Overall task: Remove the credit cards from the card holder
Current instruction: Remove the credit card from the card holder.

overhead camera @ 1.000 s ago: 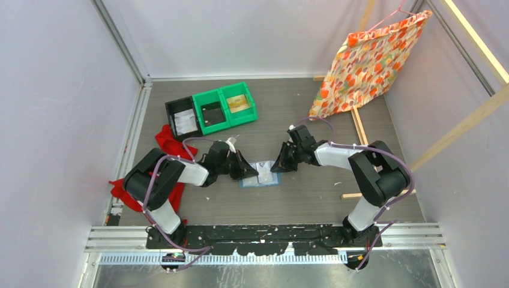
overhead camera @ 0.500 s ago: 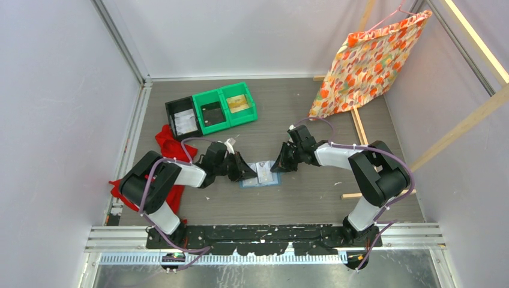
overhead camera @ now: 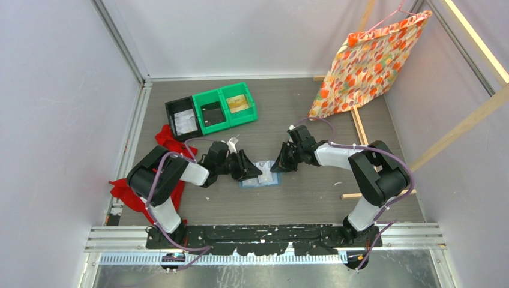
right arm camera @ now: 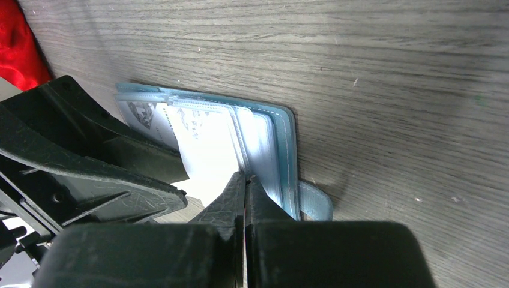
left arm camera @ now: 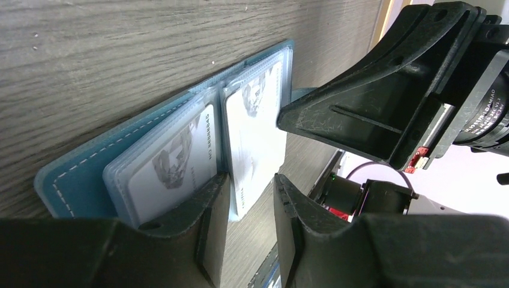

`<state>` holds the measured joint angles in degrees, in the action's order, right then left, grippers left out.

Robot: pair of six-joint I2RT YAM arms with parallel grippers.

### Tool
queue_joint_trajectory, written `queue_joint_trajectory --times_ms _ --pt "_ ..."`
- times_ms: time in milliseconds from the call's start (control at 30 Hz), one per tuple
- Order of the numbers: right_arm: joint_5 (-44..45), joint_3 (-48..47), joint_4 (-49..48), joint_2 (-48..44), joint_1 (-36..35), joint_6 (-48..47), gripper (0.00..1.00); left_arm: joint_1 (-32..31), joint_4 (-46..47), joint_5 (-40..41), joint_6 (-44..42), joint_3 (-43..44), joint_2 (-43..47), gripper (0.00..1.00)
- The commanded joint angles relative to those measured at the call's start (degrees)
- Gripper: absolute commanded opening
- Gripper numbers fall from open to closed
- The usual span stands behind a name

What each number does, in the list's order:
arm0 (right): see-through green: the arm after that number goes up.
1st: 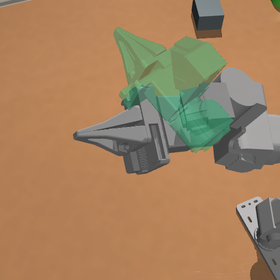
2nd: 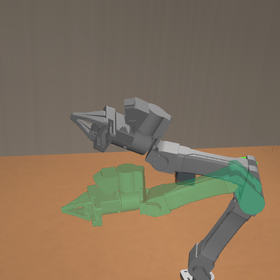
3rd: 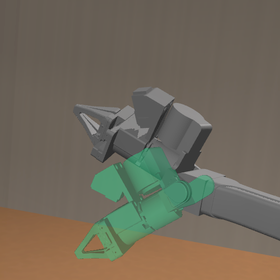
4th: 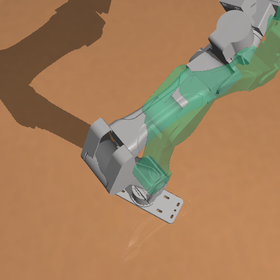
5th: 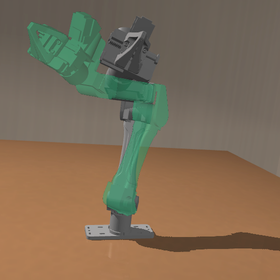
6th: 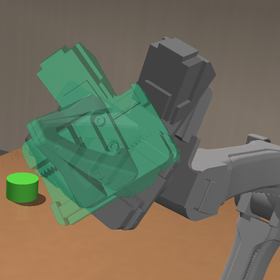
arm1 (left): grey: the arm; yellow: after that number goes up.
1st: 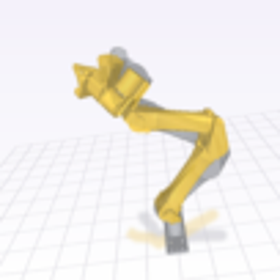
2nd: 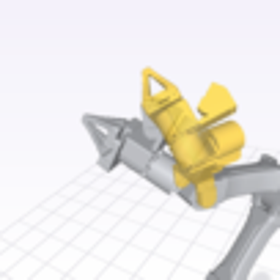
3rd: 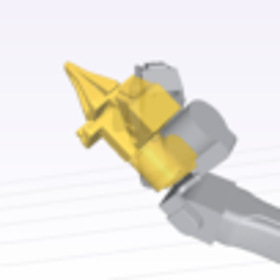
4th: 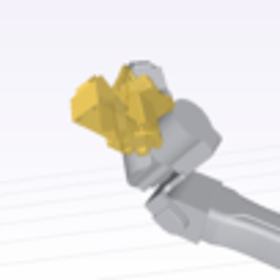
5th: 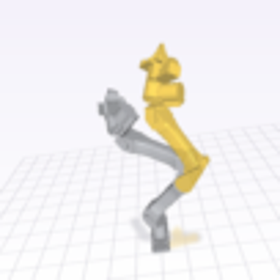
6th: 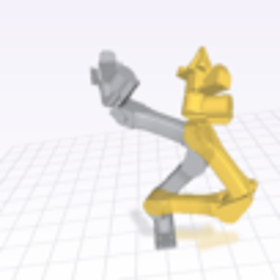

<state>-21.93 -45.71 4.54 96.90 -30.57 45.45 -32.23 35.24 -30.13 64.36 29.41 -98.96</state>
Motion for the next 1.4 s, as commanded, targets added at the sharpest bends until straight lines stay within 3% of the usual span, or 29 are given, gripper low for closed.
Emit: queue_joint_trajectory --times_ms 0,167,267,600,767,867,1367 --pt "5.85 2.12 4.85 3.38 -0.55 -1.42 0.01 0.24 0.02 1.2 -1.76 1.15 -0.77 0.36" --pt "5.88 1.95 5.06 3.16 -0.49 -1.42 0.01 -0.35 -9.22 4.53 -7.08 2.61 2.16 0.38" --pt "5.85 1.94 5.05 3.29 -0.57 -1.42 0.01 -0.55 -8.65 4.54 -7.45 2.59 2.35 0.38" --pt "5.59 1.77 4.92 3.95 -0.54 -1.39 0.01 -0.55 15.95 0.69 4.09 -1.05 -6.49 0.2" --pt "5.54 1.84 5.04 4.0 -0.59 -1.46 0.01 -0.56 22.97 0.08 7.23 -1.6 -10.56 0.1" --pt "5.74 1.86 5.17 3.74 -0.53 -1.59 0.01 -0.55 22.88 0.4 7.23 -1.76 -10.73 0.01" --pt "6.38 2.2 5.58 3.47 0.06 -1.86 0.01 -0.48 10.07 6.7 3.3 -5.67 -4.81 0.01"
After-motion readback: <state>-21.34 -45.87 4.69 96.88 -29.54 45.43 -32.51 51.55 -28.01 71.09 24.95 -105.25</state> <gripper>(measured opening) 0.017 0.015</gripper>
